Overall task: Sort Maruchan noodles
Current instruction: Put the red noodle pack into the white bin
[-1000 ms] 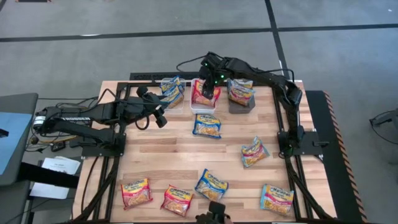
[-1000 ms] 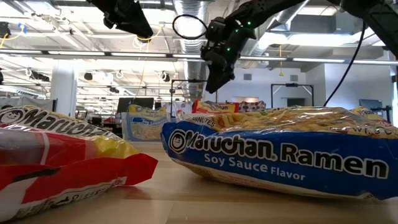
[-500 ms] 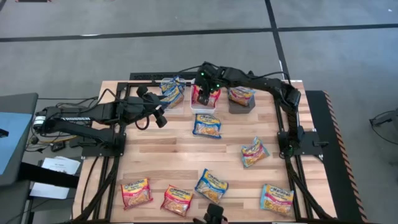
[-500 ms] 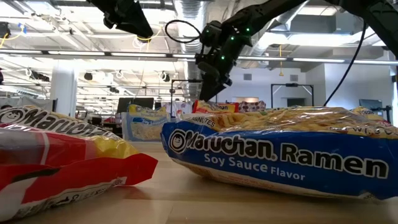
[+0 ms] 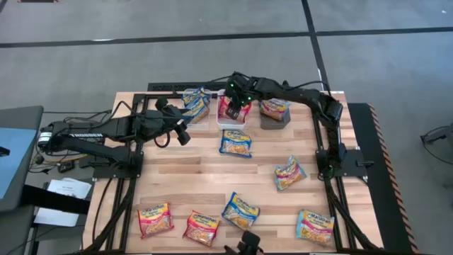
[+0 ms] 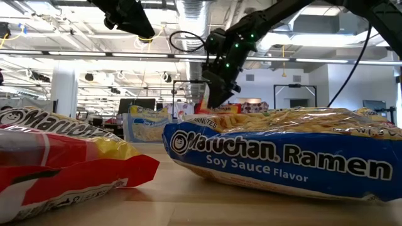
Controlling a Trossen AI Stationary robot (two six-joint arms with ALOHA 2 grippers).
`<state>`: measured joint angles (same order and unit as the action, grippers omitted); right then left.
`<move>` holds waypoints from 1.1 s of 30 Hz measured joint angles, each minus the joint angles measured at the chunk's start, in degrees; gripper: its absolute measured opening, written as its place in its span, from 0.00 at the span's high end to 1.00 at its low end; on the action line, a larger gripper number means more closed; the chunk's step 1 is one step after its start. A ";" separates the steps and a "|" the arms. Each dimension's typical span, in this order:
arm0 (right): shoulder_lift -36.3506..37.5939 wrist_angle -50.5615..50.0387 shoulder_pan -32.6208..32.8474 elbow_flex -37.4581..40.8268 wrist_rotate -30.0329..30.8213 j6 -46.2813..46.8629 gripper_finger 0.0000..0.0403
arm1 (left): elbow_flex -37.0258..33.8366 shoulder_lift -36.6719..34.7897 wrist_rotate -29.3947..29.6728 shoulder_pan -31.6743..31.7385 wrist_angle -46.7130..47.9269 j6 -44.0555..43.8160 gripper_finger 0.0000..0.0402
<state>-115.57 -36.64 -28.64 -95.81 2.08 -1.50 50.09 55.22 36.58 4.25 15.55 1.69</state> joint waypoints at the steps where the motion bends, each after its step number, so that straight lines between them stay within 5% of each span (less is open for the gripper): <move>1: 0.00 0.01 0.00 0.73 0.31 -0.07 0.55 | 0.00 0.01 0.01 0.00 0.01 0.00 0.64; 33: -4.83 8.57 1.66 -0.31 -0.42 0.88 0.55 | 0.00 0.02 0.04 1.55 0.20 0.76 0.64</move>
<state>-120.40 -28.08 -26.99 -96.12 1.66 -0.61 50.09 55.24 36.62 5.81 15.75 2.45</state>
